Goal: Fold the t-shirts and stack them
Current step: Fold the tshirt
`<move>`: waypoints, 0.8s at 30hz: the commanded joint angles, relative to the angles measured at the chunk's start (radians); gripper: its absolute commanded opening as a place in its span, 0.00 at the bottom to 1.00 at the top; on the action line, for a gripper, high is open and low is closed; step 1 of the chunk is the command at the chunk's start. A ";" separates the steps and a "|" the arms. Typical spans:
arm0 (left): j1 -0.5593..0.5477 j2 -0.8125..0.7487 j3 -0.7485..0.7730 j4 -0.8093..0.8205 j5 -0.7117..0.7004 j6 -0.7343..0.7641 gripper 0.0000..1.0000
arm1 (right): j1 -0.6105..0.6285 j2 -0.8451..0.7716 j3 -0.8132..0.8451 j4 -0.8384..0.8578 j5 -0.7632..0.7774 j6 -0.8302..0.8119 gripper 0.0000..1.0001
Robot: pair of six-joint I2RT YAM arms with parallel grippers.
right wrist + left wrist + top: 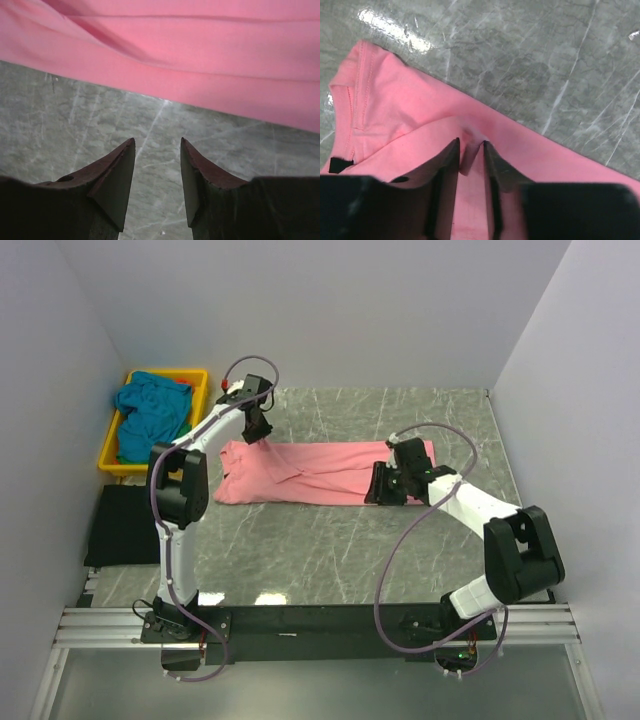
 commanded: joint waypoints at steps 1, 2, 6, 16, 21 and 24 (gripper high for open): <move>0.009 -0.014 0.007 0.020 0.004 -0.011 0.33 | 0.030 0.041 0.071 0.035 -0.010 -0.027 0.48; 0.009 -0.052 -0.011 0.027 0.001 -0.003 0.46 | 0.038 0.050 0.079 0.035 -0.008 -0.028 0.48; 0.023 -0.175 -0.144 0.040 -0.018 -0.006 0.69 | 0.072 0.087 0.116 0.037 -0.008 -0.025 0.48; 0.081 -0.510 -0.578 0.046 -0.021 -0.088 0.79 | 0.113 0.152 0.165 0.054 -0.016 -0.019 0.48; 0.136 -0.566 -0.735 0.095 0.005 -0.103 0.73 | 0.142 0.185 0.188 0.069 -0.025 -0.024 0.46; 0.148 -0.560 -0.760 0.126 -0.001 -0.098 0.71 | 0.150 0.210 0.203 0.075 -0.027 -0.019 0.45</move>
